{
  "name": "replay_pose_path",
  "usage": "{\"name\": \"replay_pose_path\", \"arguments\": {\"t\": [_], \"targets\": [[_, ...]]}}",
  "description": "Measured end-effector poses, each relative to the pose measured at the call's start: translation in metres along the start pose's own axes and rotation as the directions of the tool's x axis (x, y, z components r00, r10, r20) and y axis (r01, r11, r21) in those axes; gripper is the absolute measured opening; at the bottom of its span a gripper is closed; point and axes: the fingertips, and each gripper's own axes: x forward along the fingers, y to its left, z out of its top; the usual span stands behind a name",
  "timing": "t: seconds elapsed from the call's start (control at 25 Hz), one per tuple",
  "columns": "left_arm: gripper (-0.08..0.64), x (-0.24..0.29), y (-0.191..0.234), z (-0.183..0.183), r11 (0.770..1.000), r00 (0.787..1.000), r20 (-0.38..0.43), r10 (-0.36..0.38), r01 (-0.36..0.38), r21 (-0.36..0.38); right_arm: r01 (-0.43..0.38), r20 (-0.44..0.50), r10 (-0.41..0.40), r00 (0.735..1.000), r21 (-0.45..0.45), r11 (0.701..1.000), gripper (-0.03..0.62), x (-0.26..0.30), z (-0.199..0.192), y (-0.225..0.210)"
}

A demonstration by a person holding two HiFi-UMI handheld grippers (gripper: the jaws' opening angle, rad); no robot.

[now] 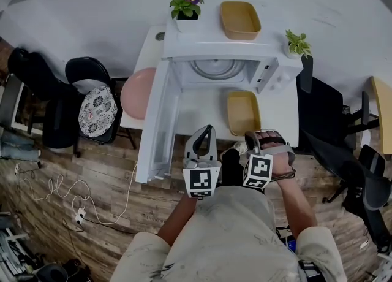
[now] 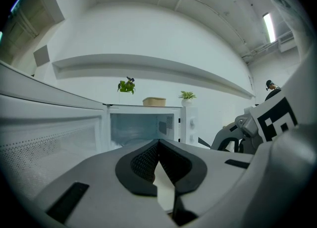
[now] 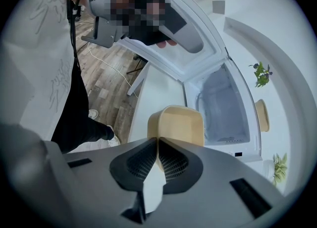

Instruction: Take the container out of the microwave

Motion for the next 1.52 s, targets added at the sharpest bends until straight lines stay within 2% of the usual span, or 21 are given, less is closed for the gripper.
{"name": "replay_pose_path", "arguments": {"t": [0.24, 0.72, 1.36, 1.52], "targets": [[0.008, 0.005, 0.002, -0.003, 1.0, 1.0, -0.003, 0.005, -0.005, 0.0, -0.002, 0.0, 0.002, 1.0, 0.002, 1.0, 0.029, -0.001, -0.002, -0.002], [0.008, 0.004, 0.0, 0.004, 1.0, 1.0, 0.026, -0.002, 0.002, 0.018, 0.05, -0.009, -0.05, 0.999, -0.025, 0.998, 0.029, -0.011, -0.01, -0.014], [0.008, 0.001, 0.015, 0.03, 0.998, 0.992, 0.118, 0.053, -0.058, 0.038, 0.138, 0.029, -0.137, 0.99, -0.052, 0.989, 0.029, -0.027, 0.005, -0.048], [0.008, -0.001, 0.019, 0.029, 0.996, 0.991, 0.111, 0.068, -0.073, 0.043, 0.167, 0.026, -0.165, 0.986, -0.062, 0.984, 0.029, -0.03, 0.008, -0.052]]}}
